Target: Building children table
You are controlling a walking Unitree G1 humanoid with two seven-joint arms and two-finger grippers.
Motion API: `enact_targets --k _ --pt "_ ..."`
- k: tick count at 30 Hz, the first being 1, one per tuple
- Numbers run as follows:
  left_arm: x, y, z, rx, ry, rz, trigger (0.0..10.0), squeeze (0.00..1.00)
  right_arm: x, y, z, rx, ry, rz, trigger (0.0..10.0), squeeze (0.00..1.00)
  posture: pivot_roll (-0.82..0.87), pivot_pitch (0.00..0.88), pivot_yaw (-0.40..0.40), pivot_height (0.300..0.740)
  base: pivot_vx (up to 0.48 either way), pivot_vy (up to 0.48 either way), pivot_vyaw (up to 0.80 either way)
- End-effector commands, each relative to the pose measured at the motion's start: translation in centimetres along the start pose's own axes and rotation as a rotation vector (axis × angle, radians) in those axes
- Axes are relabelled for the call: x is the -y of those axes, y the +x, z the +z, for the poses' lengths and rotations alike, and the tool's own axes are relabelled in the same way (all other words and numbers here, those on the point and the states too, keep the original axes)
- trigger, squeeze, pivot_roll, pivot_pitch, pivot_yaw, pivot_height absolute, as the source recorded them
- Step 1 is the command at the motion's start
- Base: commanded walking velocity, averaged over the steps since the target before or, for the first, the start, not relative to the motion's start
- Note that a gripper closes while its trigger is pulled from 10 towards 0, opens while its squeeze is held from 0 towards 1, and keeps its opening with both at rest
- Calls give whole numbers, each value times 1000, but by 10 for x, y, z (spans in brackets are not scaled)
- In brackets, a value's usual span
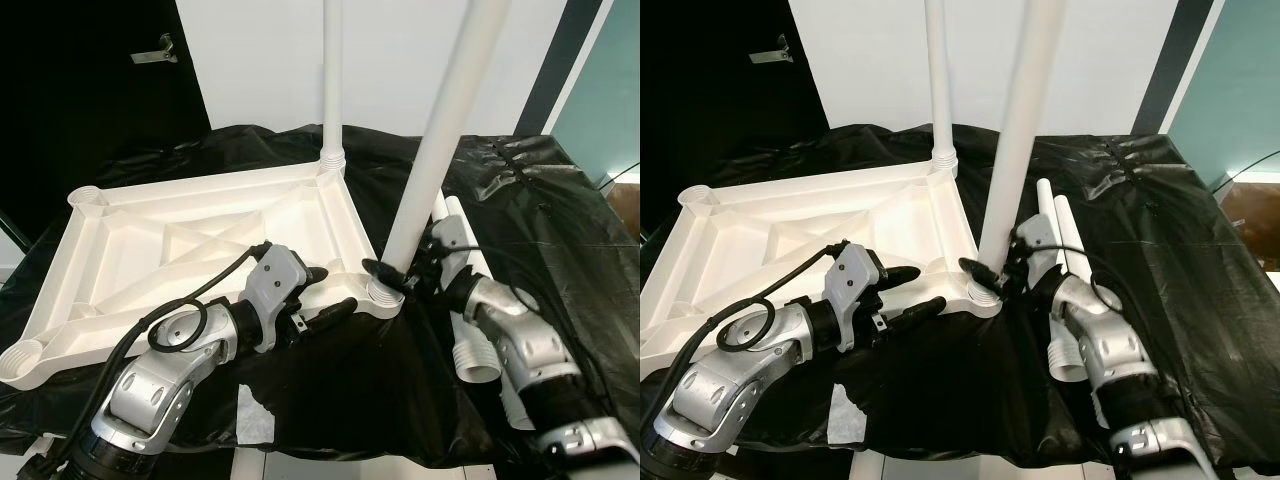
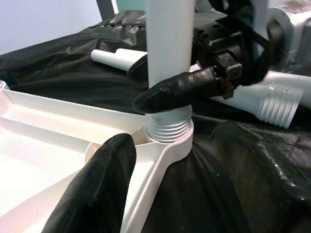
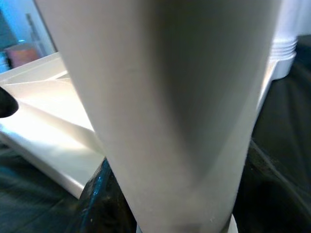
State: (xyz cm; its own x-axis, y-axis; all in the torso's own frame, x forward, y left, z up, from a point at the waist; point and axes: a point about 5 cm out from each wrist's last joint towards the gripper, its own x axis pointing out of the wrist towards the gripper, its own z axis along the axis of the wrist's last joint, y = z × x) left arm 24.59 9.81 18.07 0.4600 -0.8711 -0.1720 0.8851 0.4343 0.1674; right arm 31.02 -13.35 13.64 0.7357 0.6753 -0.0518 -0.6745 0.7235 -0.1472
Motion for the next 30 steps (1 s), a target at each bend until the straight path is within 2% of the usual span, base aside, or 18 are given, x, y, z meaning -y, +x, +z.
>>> enact_targets --k 1,8,9,10,11,14,15,18,20,25,26,27,29,30 --pt "2 -1 2 1 3 -48 10000 0 -9 -6 -34 -158 35 -12 10000 0 -16 21 15 740 0 0 0" --pt "1 -1 2 0 6 -46 10000 0 -11 -7 -34 -143 45 -37 10000 0 -19 20 21 740 0 0 0" --pt "1 -1 2 0 8 -46 10000 0 -10 -7 -34 -134 117 -55 10000 0 -19 19 20 740 0 0 0" --pt "1 -1 2 0 8 -46 10000 0 -10 -7 -34 -134 117 -55 10000 0 -19 19 20 740 0 0 0" --pt "0 -1 2 -2 11 -45 10000 0 -7 -7 -33 -113 201 -96 10000 0 -21 17 20 740 0 0 0" --pt "0 -1 2 -3 13 -45 10000 0 -5 -8 -32 -98 257 -124 10000 0 -21 17 20 740 0 0 0" --pt "-1 -1 1 -8 17 -40 10000 0 -2 -8 -29 -62 333 -193 10000 0 -20 13 16 740 0 0 0" --pt "-1 -1 1 -10 17 -38 10000 0 -1 -6 -28 -39 374 -250 10000 0 -19 13 12 740 0 0 0" --pt "-1 -1 1 -9 18 -34 10000 0 -2 -4 -23 11 449 -280 10000 0 -17 11 11 740 0 0 0" --pt "-2 -2 2 -8 20 -29 10000 0 -3 -2 -21 39 512 -304 10000 0 -15 8 13 740 0 0 0" --pt "-2 -2 2 -8 20 -28 10000 0 -4 -2 -22 15 453 -301 10000 0 -14 5 13 740 0 0 0" --pt "-2 -2 2 -8 20 -28 10000 0 -4 -2 -22 15 453 -301 10000 0 -14 5 13 740 0 0 0" --pt "-3 -3 2 -10 23 -27 10000 0 -10 -2 -26 -79 230 -241 10000 0 -18 1 15 740 0 0 0" --pt "-4 -3 2 -10 24 -26 10000 0 -13 -2 -28 -107 147 -212 10000 0 -18 1 15 740 0 0 0"
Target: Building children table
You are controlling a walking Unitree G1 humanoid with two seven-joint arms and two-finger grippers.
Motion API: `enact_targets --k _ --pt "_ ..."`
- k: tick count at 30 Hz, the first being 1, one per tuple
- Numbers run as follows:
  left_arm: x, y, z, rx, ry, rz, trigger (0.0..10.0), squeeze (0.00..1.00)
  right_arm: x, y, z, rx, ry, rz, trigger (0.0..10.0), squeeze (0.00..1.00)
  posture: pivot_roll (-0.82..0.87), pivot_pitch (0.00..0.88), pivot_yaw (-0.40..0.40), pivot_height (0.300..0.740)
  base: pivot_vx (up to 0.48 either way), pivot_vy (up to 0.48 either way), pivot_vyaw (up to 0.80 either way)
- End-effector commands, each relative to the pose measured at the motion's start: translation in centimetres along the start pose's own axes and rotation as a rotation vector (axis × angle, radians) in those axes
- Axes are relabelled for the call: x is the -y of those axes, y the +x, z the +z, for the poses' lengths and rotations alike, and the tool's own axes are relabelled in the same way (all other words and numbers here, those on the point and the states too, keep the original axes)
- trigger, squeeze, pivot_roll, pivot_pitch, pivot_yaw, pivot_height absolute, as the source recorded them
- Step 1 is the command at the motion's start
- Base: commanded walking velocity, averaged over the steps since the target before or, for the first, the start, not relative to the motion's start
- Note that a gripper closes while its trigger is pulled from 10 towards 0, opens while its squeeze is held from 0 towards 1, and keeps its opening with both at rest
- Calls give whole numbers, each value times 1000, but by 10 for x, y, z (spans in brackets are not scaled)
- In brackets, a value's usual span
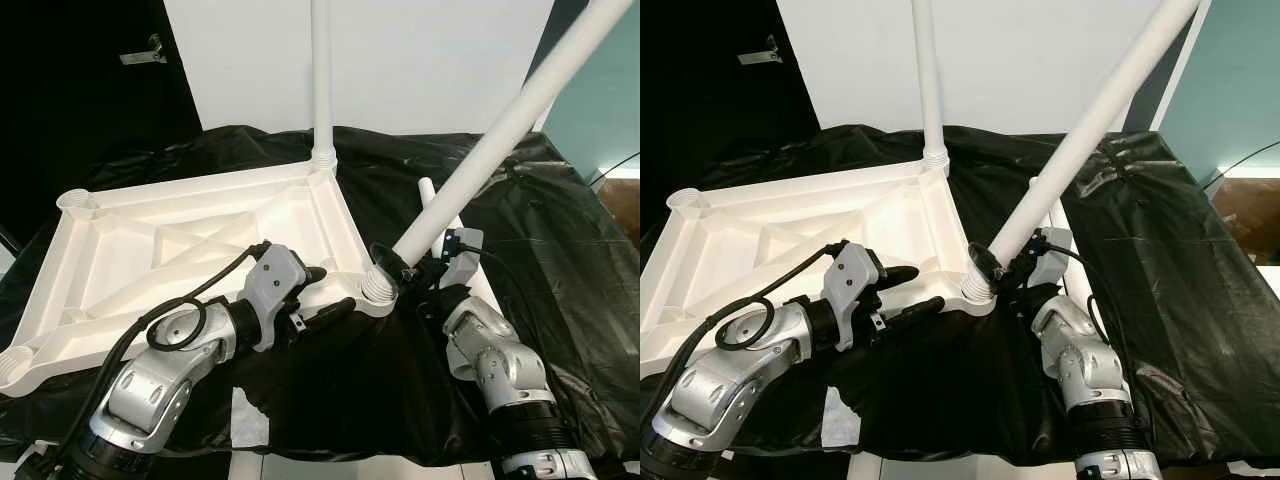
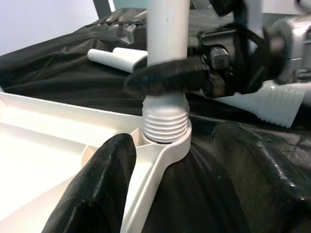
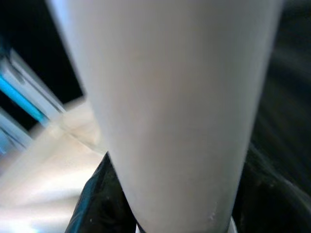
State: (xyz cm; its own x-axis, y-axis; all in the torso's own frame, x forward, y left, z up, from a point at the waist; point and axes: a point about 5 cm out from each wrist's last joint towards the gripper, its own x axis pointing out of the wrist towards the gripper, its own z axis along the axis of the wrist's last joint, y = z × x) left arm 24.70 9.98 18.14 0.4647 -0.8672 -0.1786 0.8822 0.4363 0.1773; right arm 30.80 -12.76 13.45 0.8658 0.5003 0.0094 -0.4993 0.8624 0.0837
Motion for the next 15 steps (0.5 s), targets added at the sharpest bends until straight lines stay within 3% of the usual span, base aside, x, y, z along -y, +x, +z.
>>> enact_targets --k 1,7,15 --pt "-2 -2 2 -1 16 -30 10000 0 -1 -8 -30 -169 -147 15 10000 0 -18 0 14 740 0 0 0" --pt "-4 -1 3 4 18 -21 10000 0 -7 -11 -35 -201 -207 53 10000 0 -20 0 13 740 0 0 0" --pt "-7 -1 4 11 21 -3 10000 0 -6 -14 -30 -155 -158 42 10000 0 -21 0 14 740 0 0 0"
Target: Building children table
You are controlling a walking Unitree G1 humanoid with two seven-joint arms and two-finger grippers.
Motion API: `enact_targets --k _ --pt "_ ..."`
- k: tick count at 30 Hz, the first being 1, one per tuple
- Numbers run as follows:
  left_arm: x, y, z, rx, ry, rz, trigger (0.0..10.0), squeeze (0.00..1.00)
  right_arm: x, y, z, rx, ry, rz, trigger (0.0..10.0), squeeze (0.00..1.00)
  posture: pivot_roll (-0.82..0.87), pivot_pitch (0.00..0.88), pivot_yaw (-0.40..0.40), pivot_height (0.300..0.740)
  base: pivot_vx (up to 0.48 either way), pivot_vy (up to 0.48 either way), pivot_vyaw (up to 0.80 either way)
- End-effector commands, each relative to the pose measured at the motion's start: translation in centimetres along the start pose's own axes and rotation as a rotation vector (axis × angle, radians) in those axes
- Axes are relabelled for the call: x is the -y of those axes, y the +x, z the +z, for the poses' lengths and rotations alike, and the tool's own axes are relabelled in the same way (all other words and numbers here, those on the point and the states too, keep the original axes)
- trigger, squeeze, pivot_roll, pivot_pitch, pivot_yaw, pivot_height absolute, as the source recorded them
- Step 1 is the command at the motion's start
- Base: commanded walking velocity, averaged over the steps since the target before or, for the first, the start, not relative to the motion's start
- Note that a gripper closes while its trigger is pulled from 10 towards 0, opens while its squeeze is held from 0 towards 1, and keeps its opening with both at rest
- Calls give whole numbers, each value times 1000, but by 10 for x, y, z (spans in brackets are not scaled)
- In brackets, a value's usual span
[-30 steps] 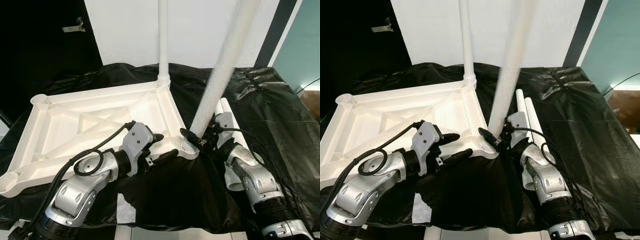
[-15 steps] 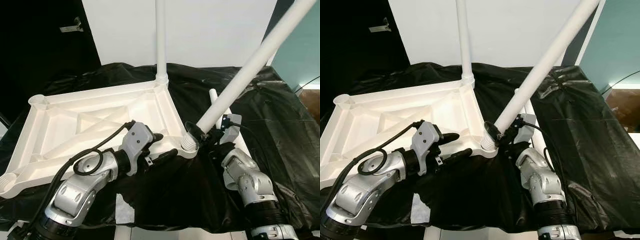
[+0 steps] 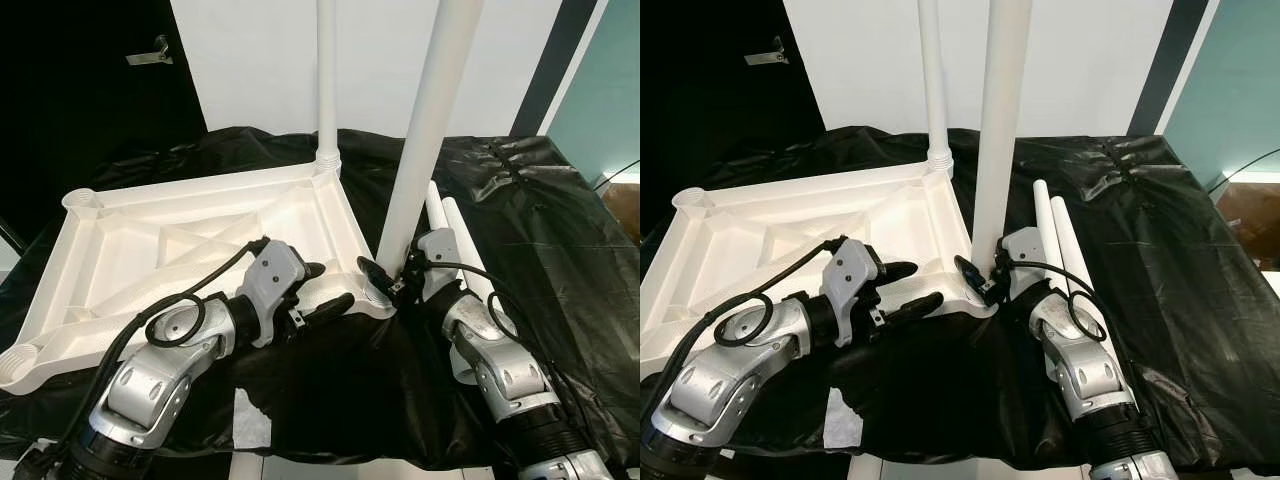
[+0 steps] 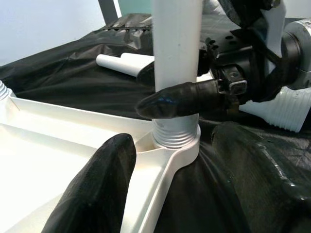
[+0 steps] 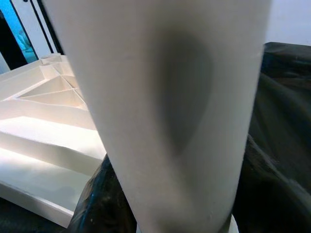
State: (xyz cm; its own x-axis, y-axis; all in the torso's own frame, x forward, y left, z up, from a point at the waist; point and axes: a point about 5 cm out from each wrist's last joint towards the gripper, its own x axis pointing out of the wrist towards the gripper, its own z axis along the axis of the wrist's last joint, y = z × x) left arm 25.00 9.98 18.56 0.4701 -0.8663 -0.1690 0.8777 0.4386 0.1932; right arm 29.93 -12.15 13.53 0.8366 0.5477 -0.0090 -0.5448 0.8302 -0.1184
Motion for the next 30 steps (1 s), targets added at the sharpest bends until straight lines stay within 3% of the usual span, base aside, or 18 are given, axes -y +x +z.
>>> enact_targets --k 1,7,15,21,27,30 --pt "-5 -1 1 6 6 -2 10000 0 -2 -8 -25 -112 50 -1 10000 0 -22 0 13 740 0 0 0" --pt "-8 -1 3 13 8 9 10000 0 4 -8 -18 -86 34 -29 10000 0 -25 0 13 740 0 0 0" --pt "-10 -1 3 15 9 14 10000 0 5 -9 -20 -86 155 -29 10000 0 -24 0 14 740 0 0 0" --pt "-12 0 4 18 12 14 10000 0 12 -15 -25 -133 99 125 10000 0 -25 0 9 740 0 0 0" --pt "-12 -1 4 22 12 21 10000 0 16 -21 -23 -116 137 264 10000 0 -23 1 7 740 0 0 0" --pt "-12 -1 4 23 12 24 10000 0 24 -21 -24 -128 129 265 10000 0 -16 3 0 740 0 0 0"
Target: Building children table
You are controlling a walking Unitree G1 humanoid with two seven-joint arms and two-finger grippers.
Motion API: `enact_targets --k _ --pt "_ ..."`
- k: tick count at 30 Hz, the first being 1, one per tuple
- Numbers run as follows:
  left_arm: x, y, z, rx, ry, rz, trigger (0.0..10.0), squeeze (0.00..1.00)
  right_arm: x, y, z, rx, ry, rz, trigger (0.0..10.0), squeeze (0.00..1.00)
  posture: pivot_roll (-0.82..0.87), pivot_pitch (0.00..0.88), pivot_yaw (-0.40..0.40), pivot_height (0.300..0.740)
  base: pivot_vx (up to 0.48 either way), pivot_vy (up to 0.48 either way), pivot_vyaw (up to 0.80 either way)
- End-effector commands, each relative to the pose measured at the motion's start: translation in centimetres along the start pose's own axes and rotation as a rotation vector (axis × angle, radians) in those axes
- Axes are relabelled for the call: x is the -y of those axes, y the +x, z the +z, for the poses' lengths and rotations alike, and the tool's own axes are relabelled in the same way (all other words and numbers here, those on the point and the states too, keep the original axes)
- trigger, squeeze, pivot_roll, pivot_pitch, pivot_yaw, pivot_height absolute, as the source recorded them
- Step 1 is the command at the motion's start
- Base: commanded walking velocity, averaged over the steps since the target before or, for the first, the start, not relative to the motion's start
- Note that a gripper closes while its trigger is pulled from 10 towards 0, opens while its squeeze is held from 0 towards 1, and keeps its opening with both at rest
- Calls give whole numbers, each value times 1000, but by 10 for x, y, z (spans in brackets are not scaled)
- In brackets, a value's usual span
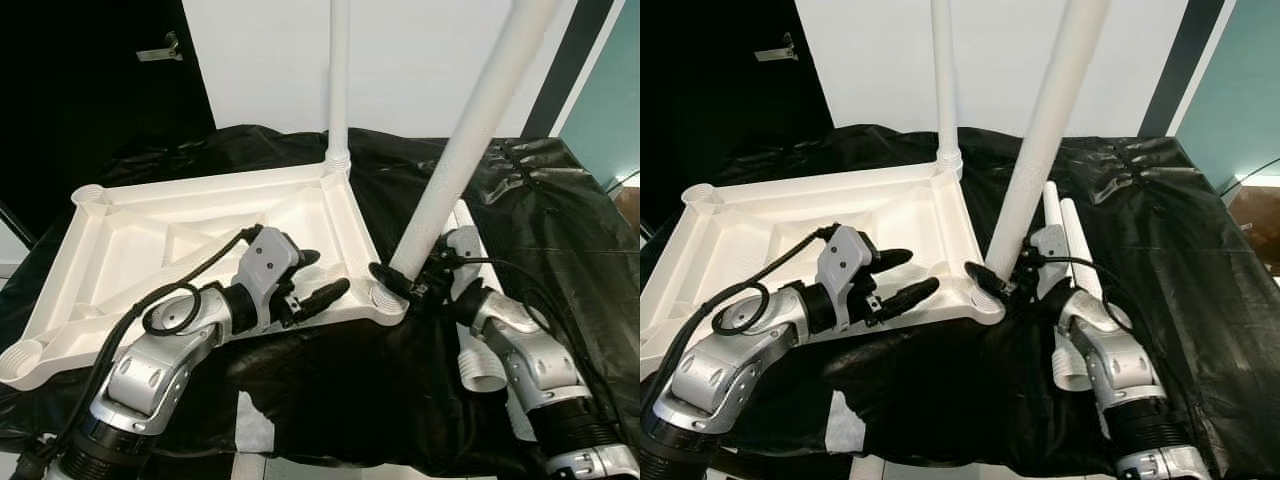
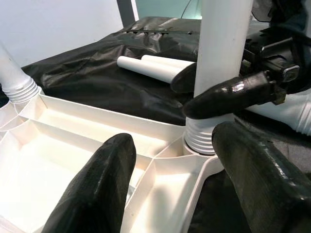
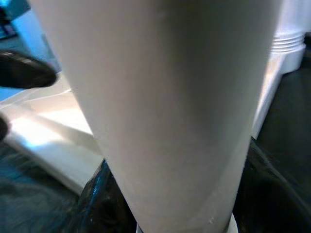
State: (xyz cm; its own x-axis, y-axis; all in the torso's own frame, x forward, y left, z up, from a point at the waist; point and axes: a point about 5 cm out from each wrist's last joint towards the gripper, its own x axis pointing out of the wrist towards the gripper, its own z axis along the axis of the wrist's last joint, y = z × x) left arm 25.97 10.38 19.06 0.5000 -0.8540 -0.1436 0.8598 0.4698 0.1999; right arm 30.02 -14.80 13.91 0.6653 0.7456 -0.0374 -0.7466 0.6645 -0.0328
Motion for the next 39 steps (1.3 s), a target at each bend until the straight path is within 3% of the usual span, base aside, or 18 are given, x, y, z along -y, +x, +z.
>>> enact_targets --k 1,6,8,12,14,15,18,20,23,26,30,32,35,36,39 --pt "-1 -1 1 4 11 -13 10000 0 2 -7 -25 -112 65 -3 10000 0 -16 3 0 740 0 0 0" --pt "-1 -2 1 8 10 0 10000 0 3 -1 -25 -122 64 -88 10000 0 -8 4 -8 740 0 0 0" --pt "-1 -1 2 13 8 8 10000 0 3 8 -26 -129 52 -187 10000 0 -9 4 -8 740 0 0 0" --pt "-1 -1 2 14 7 9 10000 0 3 9 -26 -131 48 -208 10000 0 -9 4 -8 740 0 0 0" --pt "-1 0 3 16 7 9 10000 0 1 20 -28 -137 51 -399 10000 0 -12 6 -9 740 0 0 0" --pt "-1 0 3 16 7 9 10000 0 1 20 -28 -137 51 -399 10000 0 -12 6 -9 740 0 0 0" --pt "-1 0 4 20 9 9 10000 0 -6 28 -28 -107 49 -578 10000 0 -12 6 -9 740 0 0 0" --pt "-2 0 4 20 9 10 10000 0 -7 29 -29 -104 55 -600 10000 0 -12 6 -9 740 0 0 0" --pt "-3 0 3 20 12 9 10000 0 -7 33 -32 -76 154 -790 10000 0 -17 3 -2 740 0 0 0" --pt "-4 0 4 22 13 7 10000 0 -11 38 -33 -63 214 -830 10000 0 -17 1 0 740 0 0 0" --pt "-4 1 4 22 15 6 10000 0 -20 44 -31 -48 227 -791 10000 0 -23 2 7 740 0 0 0" --pt "-4 2 3 23 15 -1 10000 0 -21 44 -28 -54 159 -776 10000 0 -26 3 5 740 0 0 0" --pt "-4 3 3 22 17 -2 10000 0 -21 43 -26 -41 127 -759 10000 0 -27 1 4 740 0 0 0" --pt "-5 4 4 25 19 3 10000 0 -21 40 -15 5 59 -713 10000 0 -27 0 -1 740 0 0 0" --pt "-5 4 5 29 17 6 10000 0 -20 37 -10 23 25 -695 10000 0 -25 0 -4 740 0 0 0"
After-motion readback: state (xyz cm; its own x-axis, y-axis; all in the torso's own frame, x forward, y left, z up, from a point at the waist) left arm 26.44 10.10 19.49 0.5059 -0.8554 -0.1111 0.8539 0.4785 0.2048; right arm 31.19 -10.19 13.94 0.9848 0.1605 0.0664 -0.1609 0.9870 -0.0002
